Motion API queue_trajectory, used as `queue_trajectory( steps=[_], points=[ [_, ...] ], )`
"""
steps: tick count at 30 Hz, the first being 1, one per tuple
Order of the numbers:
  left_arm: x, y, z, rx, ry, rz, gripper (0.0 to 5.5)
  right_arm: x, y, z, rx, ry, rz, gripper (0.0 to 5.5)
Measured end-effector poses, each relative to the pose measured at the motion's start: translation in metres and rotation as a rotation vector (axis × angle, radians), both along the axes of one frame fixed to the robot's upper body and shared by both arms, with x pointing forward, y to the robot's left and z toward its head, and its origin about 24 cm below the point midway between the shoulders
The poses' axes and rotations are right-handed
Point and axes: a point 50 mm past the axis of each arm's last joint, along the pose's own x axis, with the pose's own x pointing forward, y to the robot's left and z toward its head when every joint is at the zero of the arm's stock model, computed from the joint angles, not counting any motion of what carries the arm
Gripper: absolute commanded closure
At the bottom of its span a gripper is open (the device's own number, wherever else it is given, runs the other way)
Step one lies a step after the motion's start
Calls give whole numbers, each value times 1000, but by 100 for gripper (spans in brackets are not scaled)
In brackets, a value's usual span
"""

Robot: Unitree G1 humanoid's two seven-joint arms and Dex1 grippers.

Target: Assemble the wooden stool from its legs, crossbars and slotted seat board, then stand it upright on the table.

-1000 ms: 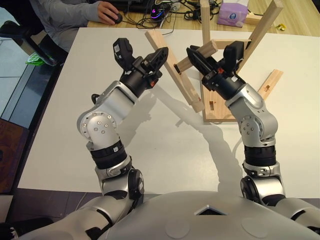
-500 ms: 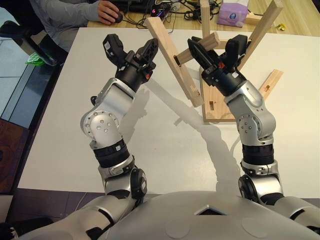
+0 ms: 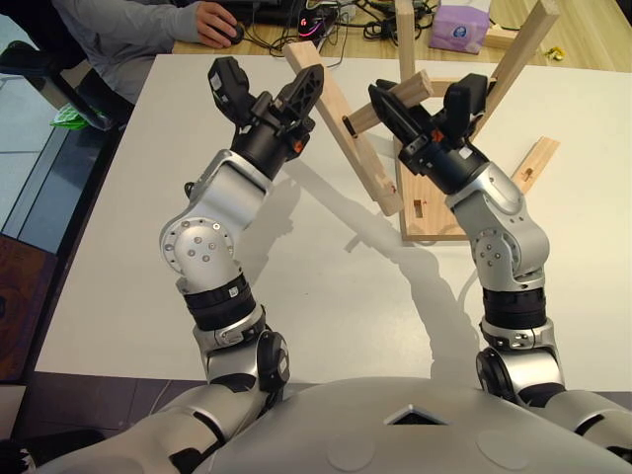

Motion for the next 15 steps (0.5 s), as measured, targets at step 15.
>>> queue_trajectory(
  steps=[15],
  points=[
    [6,6,-12,6,94,65,378,-4,5,-2,6,8,54,512]
  ],
)
